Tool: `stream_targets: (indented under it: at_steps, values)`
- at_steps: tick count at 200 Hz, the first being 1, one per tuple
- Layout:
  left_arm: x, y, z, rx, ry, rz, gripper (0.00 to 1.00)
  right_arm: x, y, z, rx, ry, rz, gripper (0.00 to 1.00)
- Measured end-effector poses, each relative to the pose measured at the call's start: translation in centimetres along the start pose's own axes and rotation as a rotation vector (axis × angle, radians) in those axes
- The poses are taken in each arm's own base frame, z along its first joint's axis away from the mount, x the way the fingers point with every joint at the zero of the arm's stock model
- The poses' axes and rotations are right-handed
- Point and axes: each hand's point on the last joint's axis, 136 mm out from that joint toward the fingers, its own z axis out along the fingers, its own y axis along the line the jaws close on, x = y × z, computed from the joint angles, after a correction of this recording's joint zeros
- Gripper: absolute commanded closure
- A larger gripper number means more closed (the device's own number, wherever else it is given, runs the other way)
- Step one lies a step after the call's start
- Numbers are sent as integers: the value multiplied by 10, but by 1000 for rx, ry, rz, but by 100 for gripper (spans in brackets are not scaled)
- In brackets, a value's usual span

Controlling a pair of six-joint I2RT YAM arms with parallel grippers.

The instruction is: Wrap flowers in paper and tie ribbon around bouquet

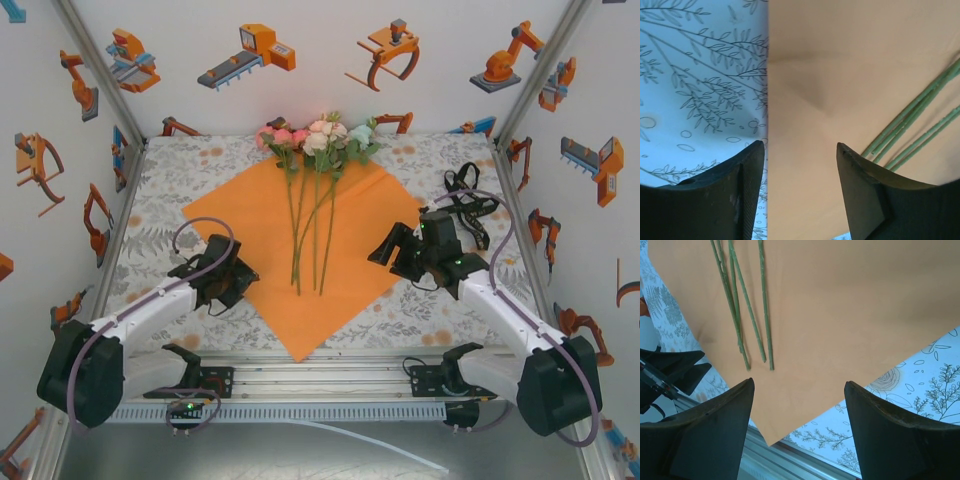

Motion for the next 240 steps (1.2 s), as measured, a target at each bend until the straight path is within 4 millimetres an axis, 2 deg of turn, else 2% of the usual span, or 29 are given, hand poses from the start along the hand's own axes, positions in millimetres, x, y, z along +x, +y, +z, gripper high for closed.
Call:
stream_targets:
  at_steps: [45,80,100,138,187,240]
  values:
    - [2,19,-2,-26,-19,-8,40,0,0,0,0,-1,3,33]
    - [5,9,3,31,-1,-22,47,-2,2,-3,-7,-11,0,33]
    - [11,-4,8,107,26,-60,49,-3,5,-7,-18,-22,-4,33]
    - [23,-18,12,194,99,-127,48,-5,8,-17,-22,-42,-9,33]
    - [30,-26,2,240,146,-139,47,-5,6,-20,-10,-47,-7,33]
    - [65,-37,-2,275,263,-126,50,0,8,-19,-10,-33,-10,33]
